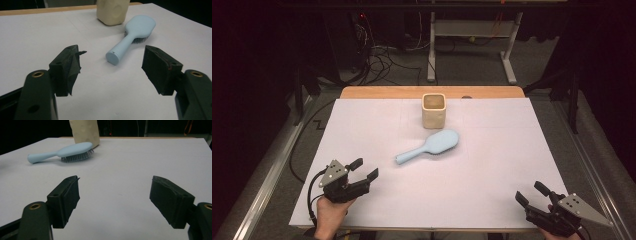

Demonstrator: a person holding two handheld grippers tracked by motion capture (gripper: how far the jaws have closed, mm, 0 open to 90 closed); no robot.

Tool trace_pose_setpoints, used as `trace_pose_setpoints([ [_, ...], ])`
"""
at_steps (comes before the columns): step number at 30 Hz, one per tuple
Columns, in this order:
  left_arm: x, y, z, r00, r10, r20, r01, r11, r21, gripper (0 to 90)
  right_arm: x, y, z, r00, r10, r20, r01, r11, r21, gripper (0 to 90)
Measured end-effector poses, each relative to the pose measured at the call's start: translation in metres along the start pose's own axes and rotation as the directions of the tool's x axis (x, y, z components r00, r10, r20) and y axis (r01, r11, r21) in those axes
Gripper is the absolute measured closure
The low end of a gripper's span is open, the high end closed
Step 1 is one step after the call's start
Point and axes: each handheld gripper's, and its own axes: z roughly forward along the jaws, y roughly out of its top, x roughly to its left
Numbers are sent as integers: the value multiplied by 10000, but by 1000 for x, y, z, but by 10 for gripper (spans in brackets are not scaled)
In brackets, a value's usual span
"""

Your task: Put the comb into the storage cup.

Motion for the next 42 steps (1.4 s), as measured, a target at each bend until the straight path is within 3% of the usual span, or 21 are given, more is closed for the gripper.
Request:
trace_pose_setpoints([
  [15, -5, 5, 7, 9993, -24, 381, 18, 9999, 154, 316, 0, 0, 0, 10000, -15, 8, 15, 10000, 19, 243],
  [23, -13, 11, 12, 9979, 267, 584, -278, 9994, 187, 319, 0, 0, 0, 10000, -25, 22, 25, 10000, -18, 243],
  [42, -34, 23, 34, 9891, 560, 1358, -618, 9973, 389, 322, 0, 0, 0, 10000, -31, -45, 31, 10000, 37, 243],
])
